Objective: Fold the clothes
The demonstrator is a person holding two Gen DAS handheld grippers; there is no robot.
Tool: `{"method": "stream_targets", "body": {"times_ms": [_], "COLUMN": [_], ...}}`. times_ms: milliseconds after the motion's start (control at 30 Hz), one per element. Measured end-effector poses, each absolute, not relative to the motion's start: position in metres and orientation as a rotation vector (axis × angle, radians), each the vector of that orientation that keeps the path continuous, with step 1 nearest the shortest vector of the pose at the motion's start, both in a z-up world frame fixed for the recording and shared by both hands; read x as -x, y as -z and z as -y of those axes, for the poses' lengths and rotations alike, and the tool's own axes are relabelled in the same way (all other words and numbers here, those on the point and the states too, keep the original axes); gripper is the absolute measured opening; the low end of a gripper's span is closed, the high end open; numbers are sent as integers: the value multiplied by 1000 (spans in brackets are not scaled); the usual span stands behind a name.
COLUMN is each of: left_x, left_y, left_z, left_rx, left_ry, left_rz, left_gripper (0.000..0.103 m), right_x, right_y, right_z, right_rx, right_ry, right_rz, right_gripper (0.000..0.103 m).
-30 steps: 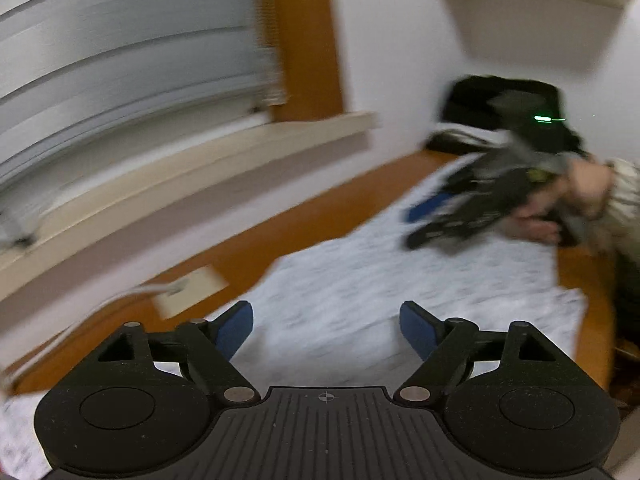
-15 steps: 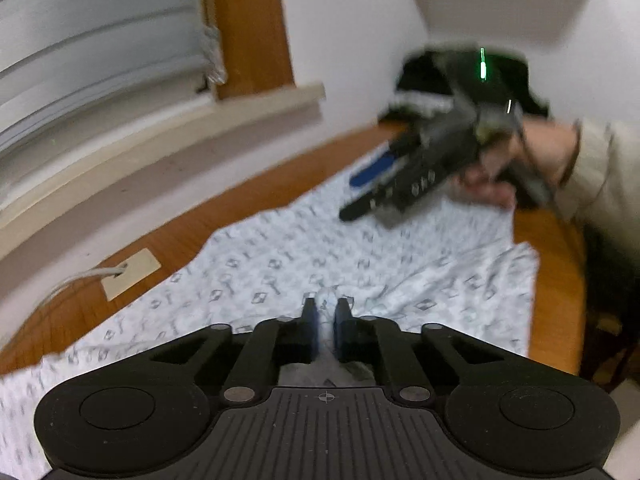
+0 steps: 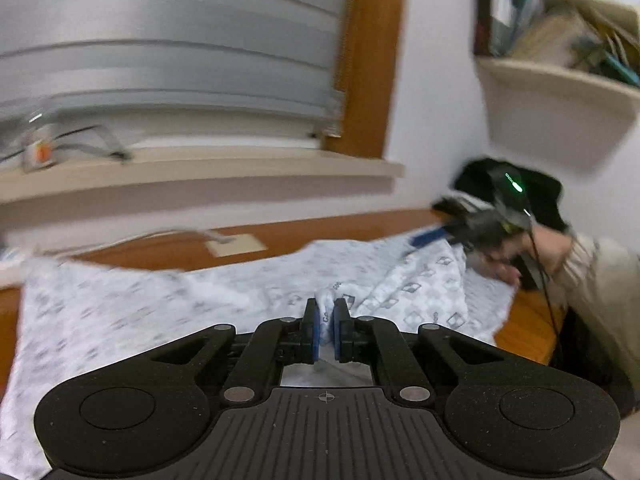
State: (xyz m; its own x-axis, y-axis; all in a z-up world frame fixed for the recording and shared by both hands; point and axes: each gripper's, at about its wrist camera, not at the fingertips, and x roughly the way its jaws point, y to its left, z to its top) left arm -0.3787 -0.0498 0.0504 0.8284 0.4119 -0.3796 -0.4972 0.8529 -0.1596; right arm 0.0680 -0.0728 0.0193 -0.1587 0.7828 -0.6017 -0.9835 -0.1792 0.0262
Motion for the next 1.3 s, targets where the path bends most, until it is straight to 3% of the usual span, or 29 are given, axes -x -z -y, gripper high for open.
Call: {"method": "stream_targets", "body": {"times_ms": [333, 467, 900, 1300], "left_x": [425, 417, 406, 400], "left_y": [-44, -45, -42, -37], "left_z": [21, 22, 29, 33], "left_rx": [328, 322, 276, 271], "left_ry": [-542, -526, -498, -484], "left_rz": [-324, -323, -352, -352], "left_gripper": [7, 7, 7, 7], "right_x": [-64, -44, 91, 69], "right_y": [-21, -28, -30, -37], "right_z": [75, 73, -21, -25], "right_rx": [542, 526, 724, 620], "right_ry": [-1691, -1763, -2039, -1989], "right_rz": [-460, -431, -404, -422], "right_gripper": [73, 46, 43, 42]}}
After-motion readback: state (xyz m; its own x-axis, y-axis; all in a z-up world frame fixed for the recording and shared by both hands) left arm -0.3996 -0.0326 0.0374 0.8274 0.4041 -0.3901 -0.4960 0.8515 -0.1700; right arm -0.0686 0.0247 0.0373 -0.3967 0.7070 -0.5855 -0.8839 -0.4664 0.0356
